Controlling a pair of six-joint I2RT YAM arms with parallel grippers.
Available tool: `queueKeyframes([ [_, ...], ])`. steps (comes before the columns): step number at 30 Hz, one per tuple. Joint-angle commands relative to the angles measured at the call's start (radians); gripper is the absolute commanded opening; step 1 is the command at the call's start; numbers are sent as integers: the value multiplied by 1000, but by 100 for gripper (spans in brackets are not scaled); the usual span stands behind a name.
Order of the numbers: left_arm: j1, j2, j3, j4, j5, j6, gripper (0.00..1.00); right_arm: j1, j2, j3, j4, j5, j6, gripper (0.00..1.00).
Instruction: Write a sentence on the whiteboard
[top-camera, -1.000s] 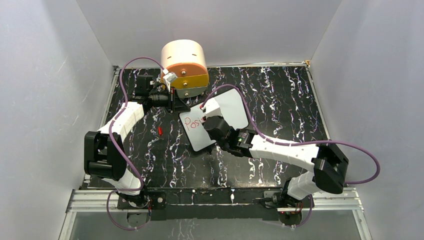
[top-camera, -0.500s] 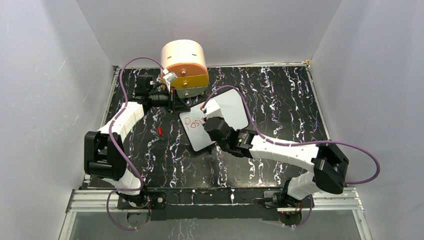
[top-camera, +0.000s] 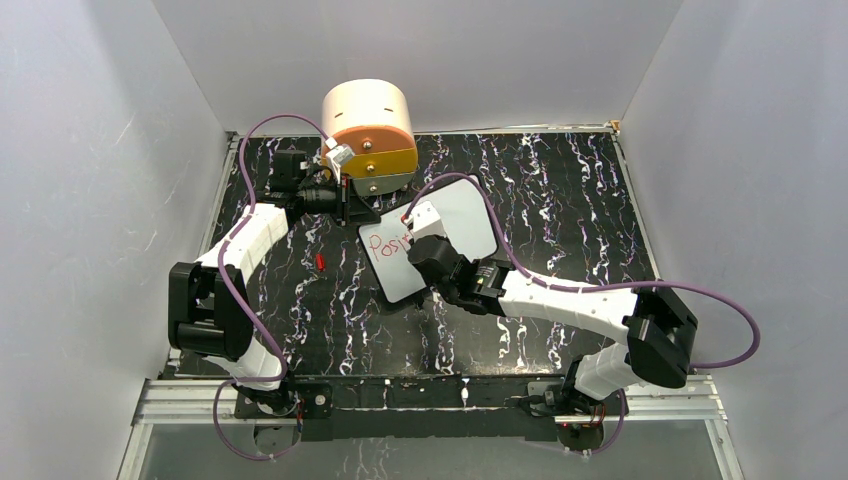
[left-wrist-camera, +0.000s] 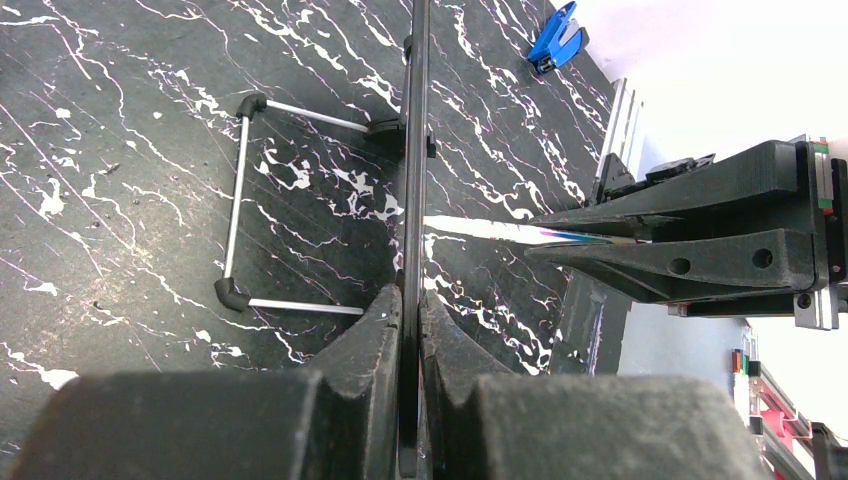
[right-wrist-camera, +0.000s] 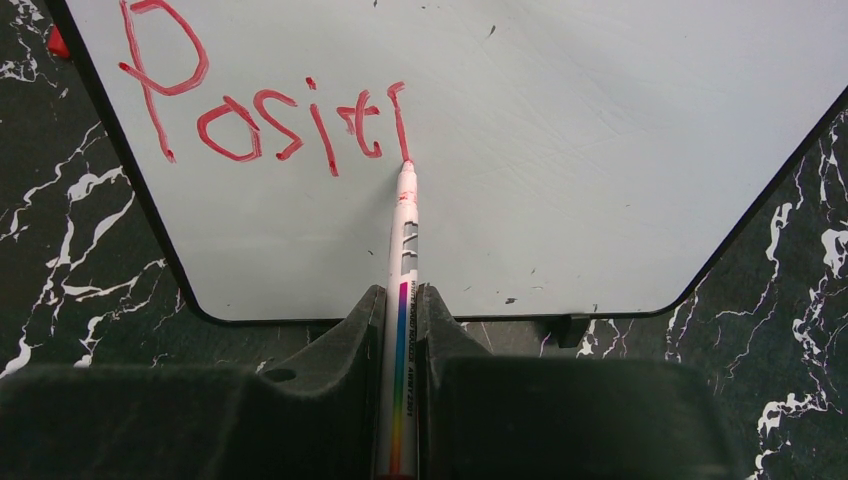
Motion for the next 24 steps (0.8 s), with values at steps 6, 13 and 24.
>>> queueKeyframes([
  [6, -8, 23, -19, -56, -66, 21, 0, -5, -69, 1, 76, 5, -11, 0],
  [13, -8, 22, -20, -57, -65, 22, 0, -13, -80, -16, 93, 34, -18, 0],
  [24, -8, 24, -19, -58, -62, 22, 0, -28, -75, -24, 129, 3, -32, 0],
])
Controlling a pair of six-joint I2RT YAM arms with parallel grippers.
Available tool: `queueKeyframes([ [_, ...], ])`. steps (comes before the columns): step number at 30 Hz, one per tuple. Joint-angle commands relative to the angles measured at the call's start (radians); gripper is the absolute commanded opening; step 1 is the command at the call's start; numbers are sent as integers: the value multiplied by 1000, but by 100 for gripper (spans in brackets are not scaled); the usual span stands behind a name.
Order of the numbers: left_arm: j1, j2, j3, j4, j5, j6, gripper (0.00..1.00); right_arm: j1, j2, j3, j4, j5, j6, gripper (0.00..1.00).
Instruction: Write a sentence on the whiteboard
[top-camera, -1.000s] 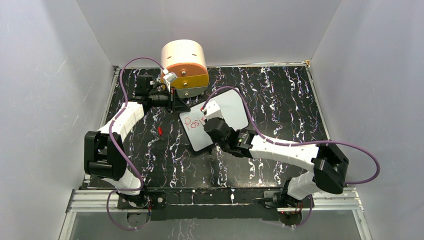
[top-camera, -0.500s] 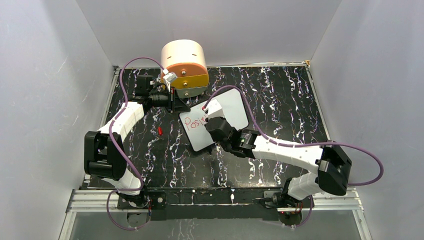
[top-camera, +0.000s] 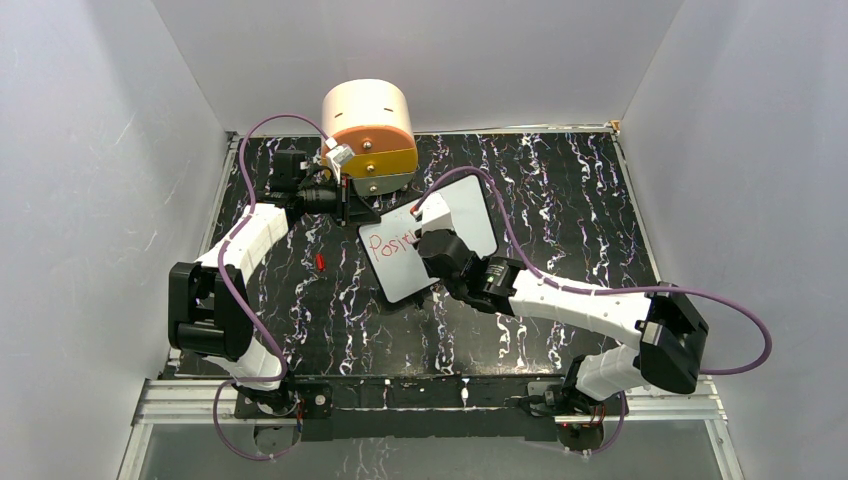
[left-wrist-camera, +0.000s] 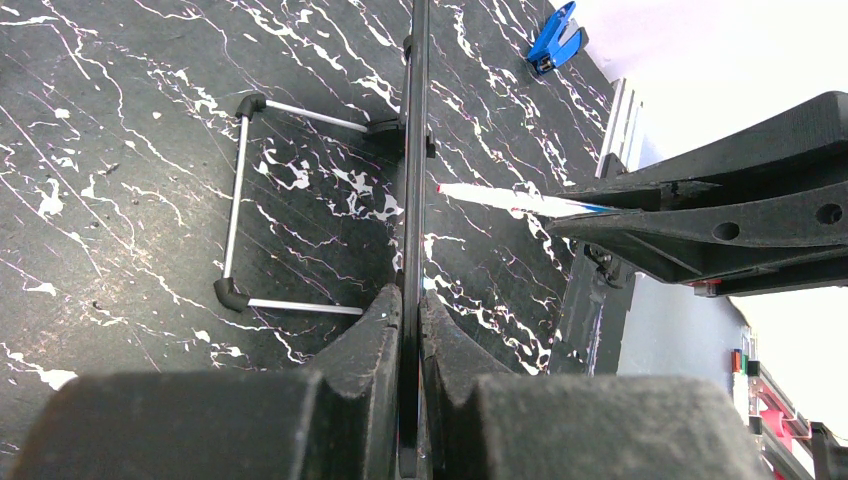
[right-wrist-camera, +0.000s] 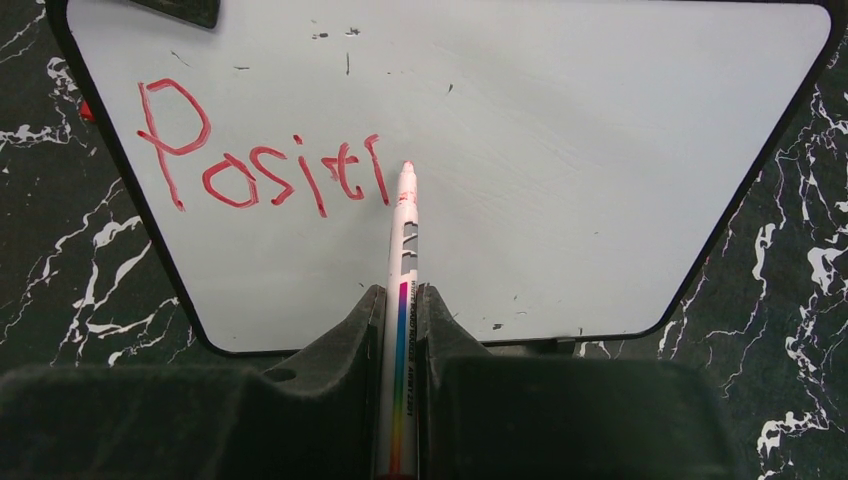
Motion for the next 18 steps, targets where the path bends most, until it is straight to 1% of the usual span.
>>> queueKeyframes([
  [1, -8, 24, -18, -58, -63, 24, 0, -6, -22, -4, 69, -3, -16, 0],
  [18, -8, 25, -19, -58, -58, 23, 0, -15, 15, 15, 99, -17, -34, 0],
])
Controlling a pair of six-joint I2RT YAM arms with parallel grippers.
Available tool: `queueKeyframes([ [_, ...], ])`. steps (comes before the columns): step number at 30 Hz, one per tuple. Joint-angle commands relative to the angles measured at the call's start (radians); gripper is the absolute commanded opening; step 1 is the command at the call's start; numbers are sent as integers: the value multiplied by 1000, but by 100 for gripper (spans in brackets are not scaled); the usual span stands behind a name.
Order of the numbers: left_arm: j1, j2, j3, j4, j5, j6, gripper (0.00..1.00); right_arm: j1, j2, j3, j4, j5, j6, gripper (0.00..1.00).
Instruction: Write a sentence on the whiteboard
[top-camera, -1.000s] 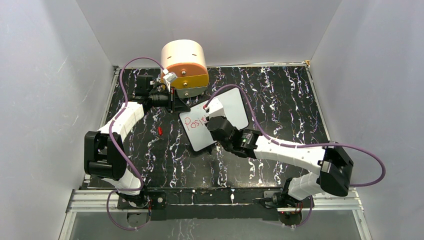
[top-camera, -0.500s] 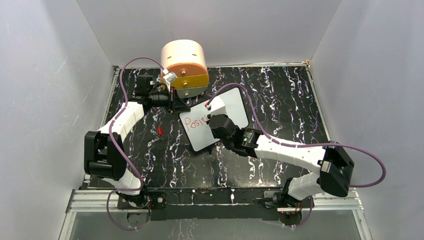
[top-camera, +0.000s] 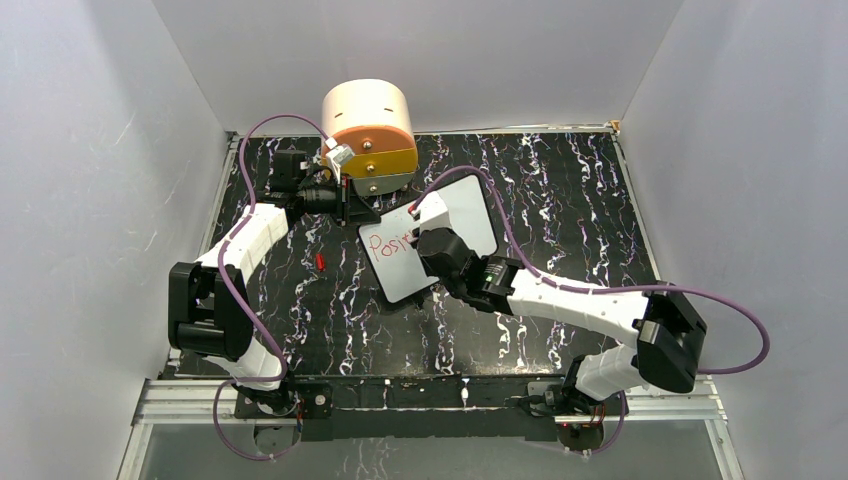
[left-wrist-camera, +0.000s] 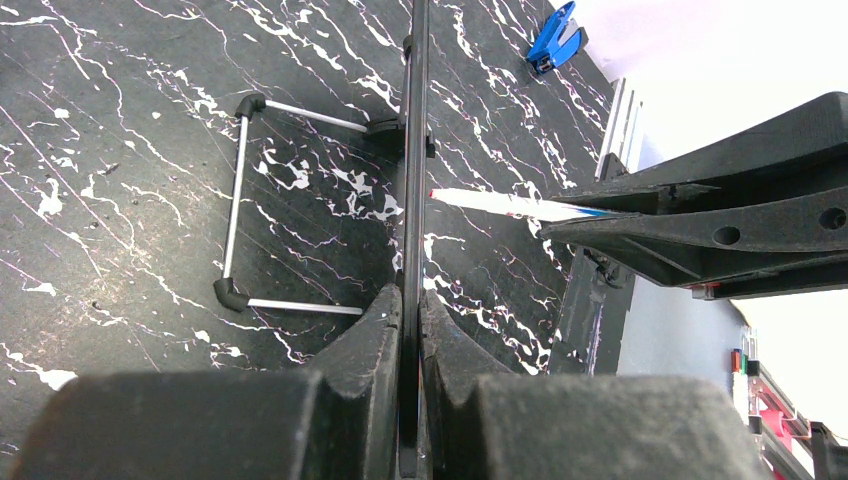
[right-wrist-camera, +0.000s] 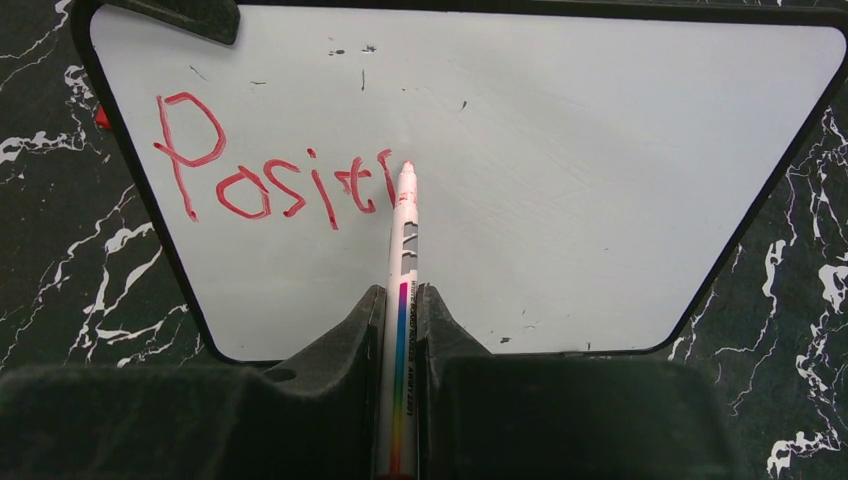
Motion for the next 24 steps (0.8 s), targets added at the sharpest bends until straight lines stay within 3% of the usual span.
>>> queueKeyframes([
  [1, -8, 23, -19, -58, -58, 23, 0, -9, 10, 16, 65, 4, -14, 0],
  [24, -8, 27, -17, -58, -55, 23, 0, -16, 36, 16, -79, -17, 46, 0],
])
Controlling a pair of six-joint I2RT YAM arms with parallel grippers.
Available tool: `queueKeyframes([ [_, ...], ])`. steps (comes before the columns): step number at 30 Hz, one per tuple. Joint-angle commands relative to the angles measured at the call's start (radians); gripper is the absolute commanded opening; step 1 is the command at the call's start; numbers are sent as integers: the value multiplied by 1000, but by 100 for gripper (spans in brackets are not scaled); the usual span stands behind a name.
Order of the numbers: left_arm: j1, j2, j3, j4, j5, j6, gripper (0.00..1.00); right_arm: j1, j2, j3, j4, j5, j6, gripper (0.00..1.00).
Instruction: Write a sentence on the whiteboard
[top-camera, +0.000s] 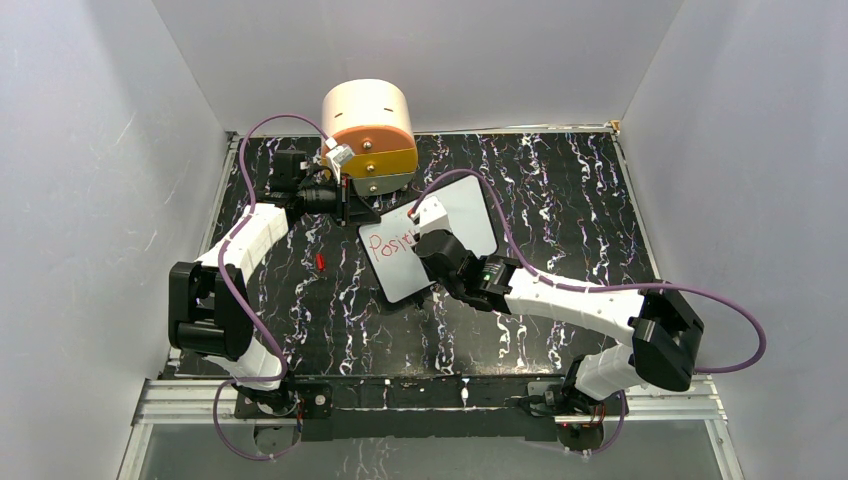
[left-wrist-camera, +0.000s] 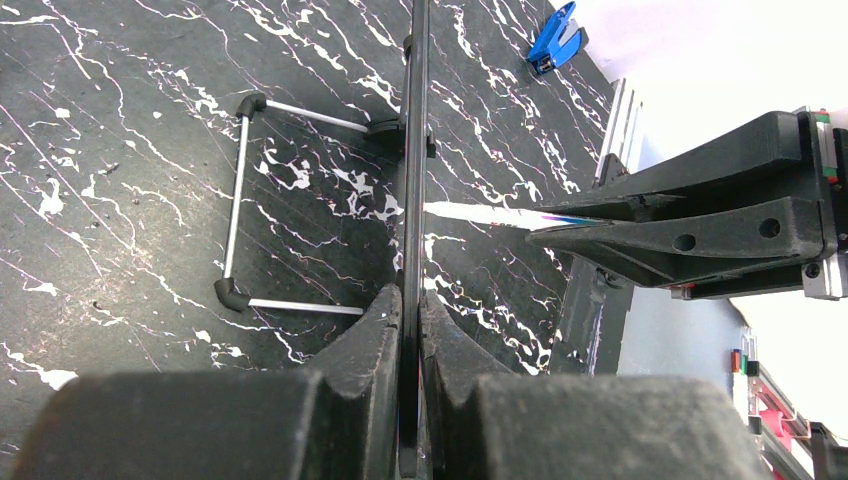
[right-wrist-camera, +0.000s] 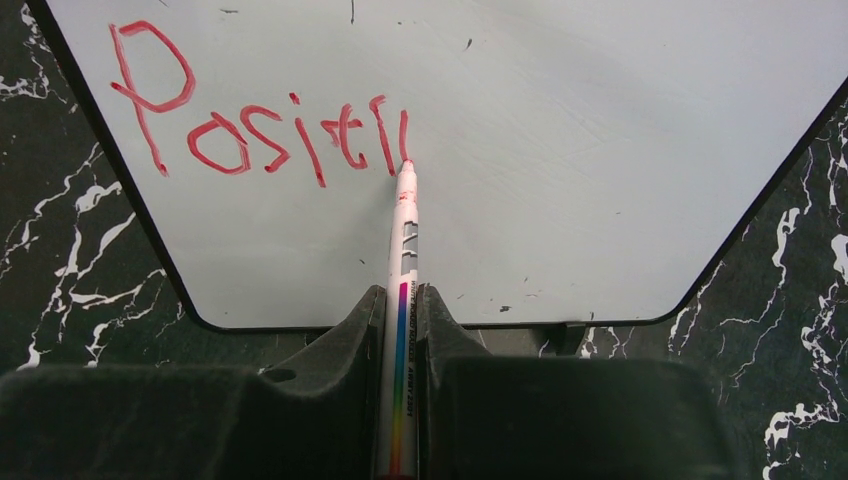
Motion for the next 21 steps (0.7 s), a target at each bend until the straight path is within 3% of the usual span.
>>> queueKeyframes([
  [1, -9, 25, -17, -59, -56, 22, 0, -6, 13, 15, -15, 18, 17, 0],
  [21, -8, 22, -19, -58, -55, 25, 0, -6, -7, 22, 115, 75, -46, 0],
])
